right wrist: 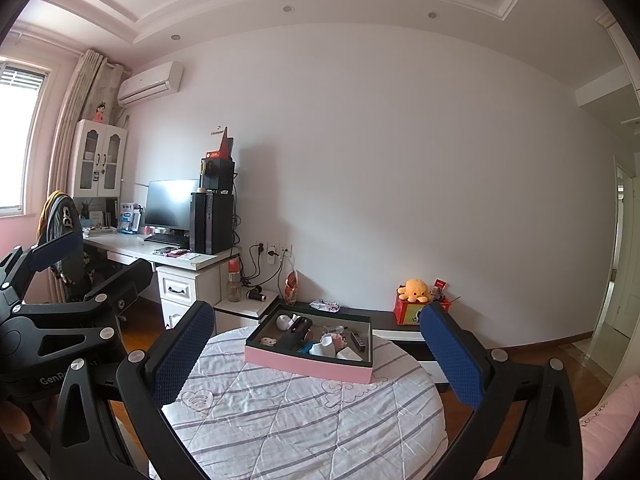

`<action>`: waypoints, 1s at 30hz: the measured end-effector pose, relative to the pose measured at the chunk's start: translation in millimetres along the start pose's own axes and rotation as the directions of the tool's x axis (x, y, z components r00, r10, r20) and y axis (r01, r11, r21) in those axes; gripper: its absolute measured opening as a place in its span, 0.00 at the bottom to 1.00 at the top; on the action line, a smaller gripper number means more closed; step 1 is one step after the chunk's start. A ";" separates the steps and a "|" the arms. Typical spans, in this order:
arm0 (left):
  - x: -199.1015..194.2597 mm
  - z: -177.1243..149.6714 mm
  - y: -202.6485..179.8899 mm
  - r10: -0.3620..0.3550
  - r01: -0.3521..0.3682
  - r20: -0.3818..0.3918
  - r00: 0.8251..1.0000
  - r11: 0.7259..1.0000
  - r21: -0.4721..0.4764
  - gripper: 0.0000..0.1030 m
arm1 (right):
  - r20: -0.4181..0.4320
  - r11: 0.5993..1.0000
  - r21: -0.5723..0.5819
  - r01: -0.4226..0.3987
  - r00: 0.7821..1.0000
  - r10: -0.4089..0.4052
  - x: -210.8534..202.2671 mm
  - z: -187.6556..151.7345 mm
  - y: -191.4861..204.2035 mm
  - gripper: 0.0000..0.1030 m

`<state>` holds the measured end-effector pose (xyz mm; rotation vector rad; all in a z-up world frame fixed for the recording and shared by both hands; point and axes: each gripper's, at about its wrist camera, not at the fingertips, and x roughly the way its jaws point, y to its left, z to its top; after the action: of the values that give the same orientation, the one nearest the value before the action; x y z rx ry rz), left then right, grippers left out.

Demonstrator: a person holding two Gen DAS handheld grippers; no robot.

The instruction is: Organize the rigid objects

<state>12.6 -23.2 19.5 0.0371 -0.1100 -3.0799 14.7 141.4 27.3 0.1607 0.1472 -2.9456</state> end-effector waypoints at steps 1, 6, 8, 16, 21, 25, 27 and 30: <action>0.0 0.1 0.1 -0.001 0.001 0.001 1.000 1.000 0.000 1.00 | -0.001 1.000 0.000 0.000 1.000 0.000 0.2 -0.2 -0.1 1.00; 0.1 0.1 -0.1 0.000 0.000 -0.001 1.000 1.000 0.001 1.00 | -0.002 1.000 -0.001 0.003 1.000 -0.003 -0.3 -0.9 -0.8 1.00; 0.2 0.3 -0.3 0.000 0.000 -0.002 1.000 1.000 0.000 1.00 | -0.003 1.000 -0.002 0.004 1.000 -0.004 0.0 -1.3 -1.2 1.00; 3.1 -3.1 -2.3 -0.003 0.003 0.007 1.000 1.000 0.005 1.00 | -0.003 1.000 -0.007 0.013 1.000 -0.013 1.1 -1.7 -0.3 1.00; 2.3 -6.3 -2.2 -0.011 0.011 0.034 0.999 1.000 0.005 1.00 | 0.000 1.000 -0.005 0.012 1.000 -0.012 1.3 -1.9 0.7 1.00; 2.5 -5.6 -3.0 -0.008 0.008 0.037 0.999 1.000 0.009 1.00 | 0.001 1.000 -0.009 0.018 1.000 -0.018 1.7 -2.4 0.9 1.00; 2.7 -5.9 -3.4 -0.008 0.008 0.037 0.999 1.000 0.010 1.00 | 0.001 1.000 -0.008 0.019 1.000 -0.019 2.2 -3.1 -0.1 1.00; 3.1 -6.2 -3.9 -0.008 0.007 0.037 0.999 1.000 0.010 1.00 | 0.000 1.000 -0.007 0.019 1.000 -0.019 2.8 -3.7 -0.7 1.00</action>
<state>9.4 -20.0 12.9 -0.0186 -0.1276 -3.0882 12.1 142.0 23.4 0.1600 0.1598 -2.9633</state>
